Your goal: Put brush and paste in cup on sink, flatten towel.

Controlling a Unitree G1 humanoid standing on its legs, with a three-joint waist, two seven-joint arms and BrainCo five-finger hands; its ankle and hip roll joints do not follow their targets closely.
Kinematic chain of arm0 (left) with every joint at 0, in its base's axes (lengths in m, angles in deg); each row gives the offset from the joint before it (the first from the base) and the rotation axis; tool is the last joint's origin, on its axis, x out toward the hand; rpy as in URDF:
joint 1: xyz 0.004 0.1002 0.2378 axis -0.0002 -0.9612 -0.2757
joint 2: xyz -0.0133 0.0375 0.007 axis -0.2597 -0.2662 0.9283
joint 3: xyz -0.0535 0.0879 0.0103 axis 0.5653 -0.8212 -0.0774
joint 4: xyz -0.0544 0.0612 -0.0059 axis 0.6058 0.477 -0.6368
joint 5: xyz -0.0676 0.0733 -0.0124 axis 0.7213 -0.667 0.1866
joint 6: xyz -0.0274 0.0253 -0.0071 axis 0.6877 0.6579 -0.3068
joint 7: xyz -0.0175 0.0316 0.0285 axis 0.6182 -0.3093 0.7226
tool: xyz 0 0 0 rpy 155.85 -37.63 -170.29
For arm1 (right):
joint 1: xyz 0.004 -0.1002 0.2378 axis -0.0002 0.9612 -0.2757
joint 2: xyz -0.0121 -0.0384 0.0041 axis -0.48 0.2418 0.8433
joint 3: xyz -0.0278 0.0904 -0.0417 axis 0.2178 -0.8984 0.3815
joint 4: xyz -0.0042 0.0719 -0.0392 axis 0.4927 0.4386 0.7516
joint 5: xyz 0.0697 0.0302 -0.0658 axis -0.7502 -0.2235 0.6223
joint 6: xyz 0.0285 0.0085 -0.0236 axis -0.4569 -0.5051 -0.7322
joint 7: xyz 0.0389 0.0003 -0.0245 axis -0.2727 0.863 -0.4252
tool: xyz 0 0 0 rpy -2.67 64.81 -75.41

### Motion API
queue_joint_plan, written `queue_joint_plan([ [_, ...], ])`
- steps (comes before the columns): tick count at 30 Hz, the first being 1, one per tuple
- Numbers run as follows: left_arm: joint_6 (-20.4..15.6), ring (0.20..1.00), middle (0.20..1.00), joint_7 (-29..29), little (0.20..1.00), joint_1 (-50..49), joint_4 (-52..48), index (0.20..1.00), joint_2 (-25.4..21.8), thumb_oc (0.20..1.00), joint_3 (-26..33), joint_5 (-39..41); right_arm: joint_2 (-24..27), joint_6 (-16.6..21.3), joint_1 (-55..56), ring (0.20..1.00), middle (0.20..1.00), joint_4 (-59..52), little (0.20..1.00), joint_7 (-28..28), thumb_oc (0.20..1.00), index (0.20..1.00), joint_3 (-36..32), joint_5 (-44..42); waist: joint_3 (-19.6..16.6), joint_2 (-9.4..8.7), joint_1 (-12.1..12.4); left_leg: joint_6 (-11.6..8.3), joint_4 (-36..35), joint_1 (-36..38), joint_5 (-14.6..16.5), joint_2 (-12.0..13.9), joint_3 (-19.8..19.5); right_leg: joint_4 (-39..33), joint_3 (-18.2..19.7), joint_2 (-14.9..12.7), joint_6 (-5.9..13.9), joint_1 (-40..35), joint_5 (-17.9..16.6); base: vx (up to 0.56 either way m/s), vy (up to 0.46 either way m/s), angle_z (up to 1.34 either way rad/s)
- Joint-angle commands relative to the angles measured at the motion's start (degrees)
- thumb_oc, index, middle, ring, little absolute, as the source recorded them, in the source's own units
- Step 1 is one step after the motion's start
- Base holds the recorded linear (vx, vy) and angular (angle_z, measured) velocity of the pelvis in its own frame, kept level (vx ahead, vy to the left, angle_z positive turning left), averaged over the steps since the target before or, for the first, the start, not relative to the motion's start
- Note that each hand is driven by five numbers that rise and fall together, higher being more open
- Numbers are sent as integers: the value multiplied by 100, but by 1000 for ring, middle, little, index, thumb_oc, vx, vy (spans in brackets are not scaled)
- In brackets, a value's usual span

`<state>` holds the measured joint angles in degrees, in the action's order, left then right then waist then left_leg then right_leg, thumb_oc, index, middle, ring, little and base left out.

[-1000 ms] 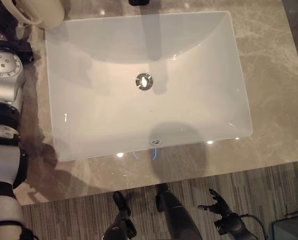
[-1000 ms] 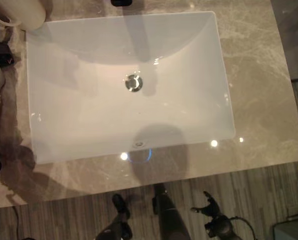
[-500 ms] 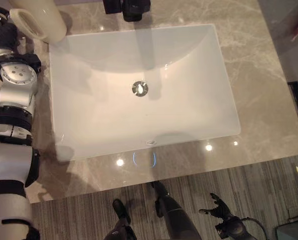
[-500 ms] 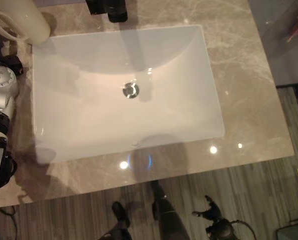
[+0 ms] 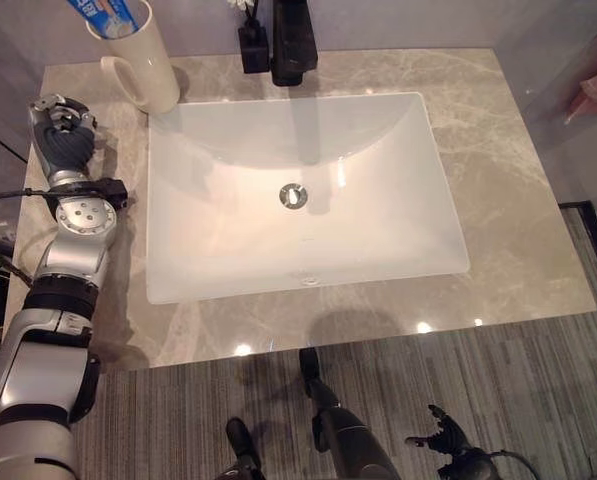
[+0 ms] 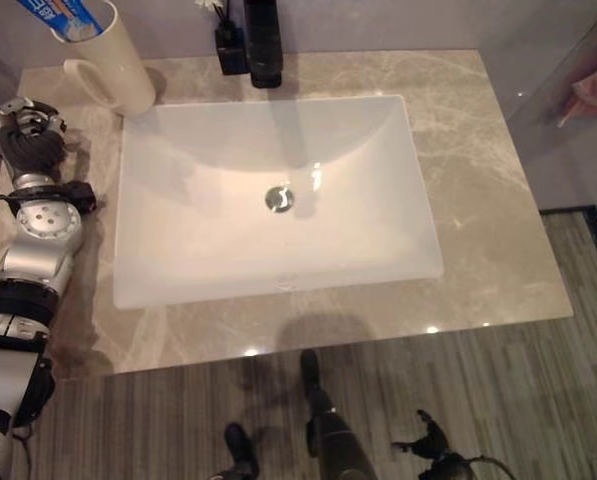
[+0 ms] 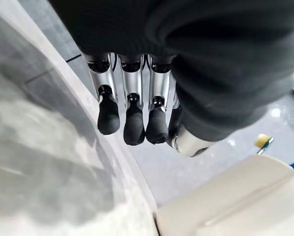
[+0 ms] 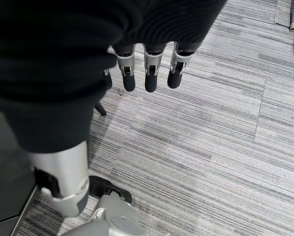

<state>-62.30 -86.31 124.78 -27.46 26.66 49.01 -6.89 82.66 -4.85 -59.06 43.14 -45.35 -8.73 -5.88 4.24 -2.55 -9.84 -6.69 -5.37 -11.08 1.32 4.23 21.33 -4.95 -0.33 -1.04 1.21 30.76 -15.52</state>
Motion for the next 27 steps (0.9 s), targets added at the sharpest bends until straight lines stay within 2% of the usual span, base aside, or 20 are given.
queue_joint_plan([
  [1,-306,200,200,105,200,294,102,200,-74,200,212,-12,167,-51,45,1000,1000,120,1000,60,1000,1000,-188,-11,175,108,6,55,37,-76,-90,-155,-541,-5,-224,3,622,-438,307,-40,-19,-2],
  [6,-268,200,200,216,200,465,264,200,-35,200,34,-50,148,-89,10,1000,1000,341,1000,124,1000,1000,-273,-50,145,140,-34,66,37,-221,-137,-177,-559,-5,-194,-11,618,-324,262,0,0,0],
  [11,-503,200,200,764,200,721,504,200,40,200,-193,852,215,-126,-5,1000,1000,339,1000,111,1000,1000,-325,-128,142,227,-69,69,37,-280,-154,-200,-568,-5,-135,-14,612,-255,241,8,4,-5],
  [18,-477,200,200,760,200,963,798,200,67,200,-291,986,217,-93,-78,1000,1000,279,1000,100,1000,1000,-262,-219,137,232,-96,46,37,-313,-174,-160,-510,-5,-66,29,618,-182,230,18,-5,-6],
  [27,-415,200,200,719,200,1561,1256,200,-25,200,-550,942,168,-37,-25,1000,1000,310,1000,102,1000,1000,-215,-268,98,127,-200,-4,37,-362,-200,-56,-442,-5,10,145,604,-83,213,29,-18,-1],
])
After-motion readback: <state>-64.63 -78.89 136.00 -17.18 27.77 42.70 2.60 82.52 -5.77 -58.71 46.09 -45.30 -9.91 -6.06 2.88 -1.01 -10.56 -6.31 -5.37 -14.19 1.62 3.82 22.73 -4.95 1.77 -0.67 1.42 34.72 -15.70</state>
